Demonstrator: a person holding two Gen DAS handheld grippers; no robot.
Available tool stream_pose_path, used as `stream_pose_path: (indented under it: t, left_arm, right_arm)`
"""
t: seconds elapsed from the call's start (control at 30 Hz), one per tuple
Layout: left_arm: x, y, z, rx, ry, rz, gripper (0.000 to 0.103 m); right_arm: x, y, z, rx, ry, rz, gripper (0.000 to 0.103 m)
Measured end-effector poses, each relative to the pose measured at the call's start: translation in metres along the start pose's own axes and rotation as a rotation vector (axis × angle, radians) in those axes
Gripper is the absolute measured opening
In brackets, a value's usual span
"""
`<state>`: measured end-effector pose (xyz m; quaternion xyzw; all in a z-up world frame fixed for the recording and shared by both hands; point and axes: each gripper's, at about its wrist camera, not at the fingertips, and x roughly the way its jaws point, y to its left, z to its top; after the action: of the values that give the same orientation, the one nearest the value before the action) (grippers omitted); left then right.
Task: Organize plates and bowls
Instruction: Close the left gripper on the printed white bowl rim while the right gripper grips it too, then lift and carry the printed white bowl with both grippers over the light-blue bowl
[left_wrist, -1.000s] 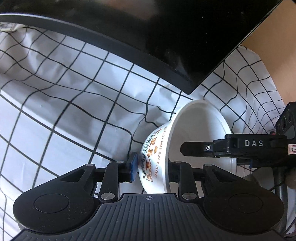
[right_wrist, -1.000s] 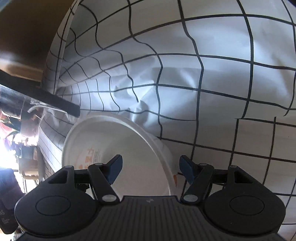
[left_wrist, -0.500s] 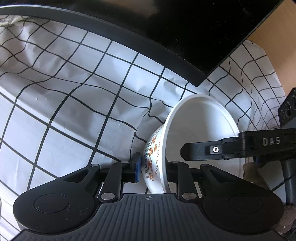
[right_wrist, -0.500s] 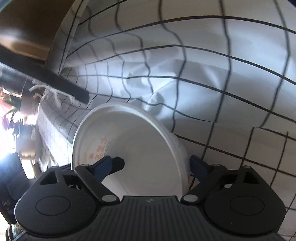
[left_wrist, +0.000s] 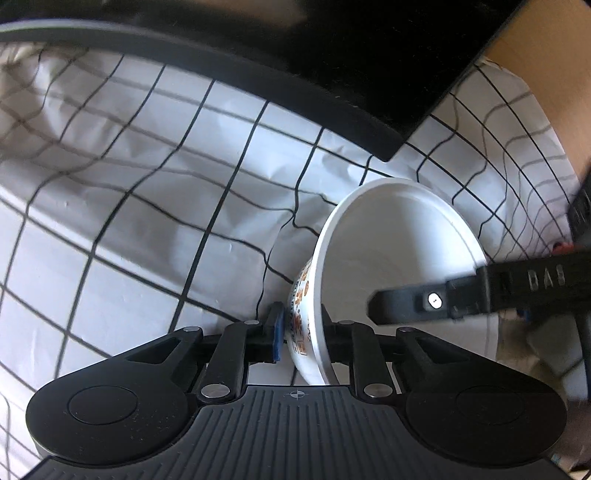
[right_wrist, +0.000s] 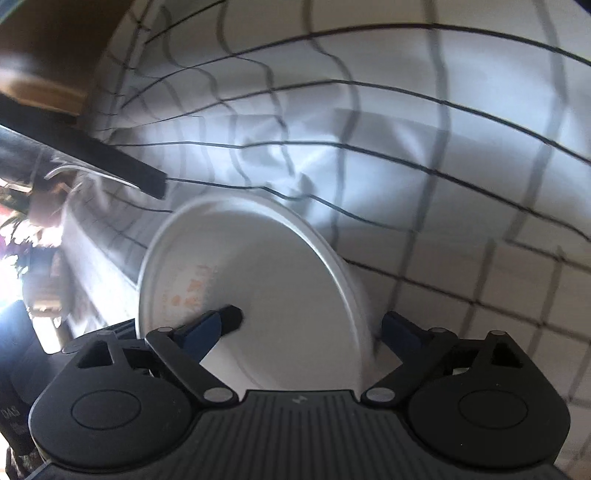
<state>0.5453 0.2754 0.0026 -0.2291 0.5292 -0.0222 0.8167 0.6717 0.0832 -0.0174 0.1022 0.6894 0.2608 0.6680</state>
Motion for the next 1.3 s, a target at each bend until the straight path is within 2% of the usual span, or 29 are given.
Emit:
stream_pose_path:
  t: [0.07,0.13,0.23,0.37,0.4,0.5,0.73,0.87,1.07,1.3]
  left_arm:
    - [0.002,0.000,0.002,-0.023,0.026,0.002,0.019]
    - [0.004,-0.003,0.003,-0.010,0.035,0.006,0.019]
    - [0.009,-0.005,0.001,-0.017,0.048,0.002,0.017]
    - [0.009,-0.007,-0.001,-0.034,0.039,0.011,0.017]
    - [0.009,-0.006,-0.001,-0.043,0.041,0.009,0.017]
    - [0.009,-0.003,0.002,-0.044,0.052,0.002,0.017]
    - [-0.004,-0.021,-0.003,-0.019,0.049,0.028,0.017]
    - [-0.028,-0.051,-0.001,0.025,0.018,0.011,0.018]
    - [-0.065,-0.117,-0.011,0.128,-0.039,-0.048,0.019]
    - [-0.087,-0.215,-0.047,0.258,-0.050,-0.088,0.020]
  right_arm:
    - [-0.007,-0.001,-0.006,0.020,-0.016,0.001,0.092]
    - [-0.018,0.002,-0.012,0.023,-0.075,-0.019,0.091]
    - [-0.031,0.016,-0.022,-0.082,-0.174,-0.111,0.087]
    - [-0.031,0.021,-0.032,-0.111,-0.203,-0.225,0.079]
    - [-0.030,0.020,-0.035,-0.104,-0.196,-0.222,0.079]
    - [-0.029,0.006,-0.041,-0.052,-0.164,-0.081,0.077]
    - [-0.057,0.011,-0.049,-0.065,-0.237,-0.062,0.077]
    - [-0.090,0.013,-0.064,-0.086,-0.291,-0.098,0.077]
    - [-0.158,-0.011,-0.099,-0.016,-0.377,-0.119,0.077]
    - [-0.246,-0.057,-0.164,0.065,-0.481,-0.117,0.078]
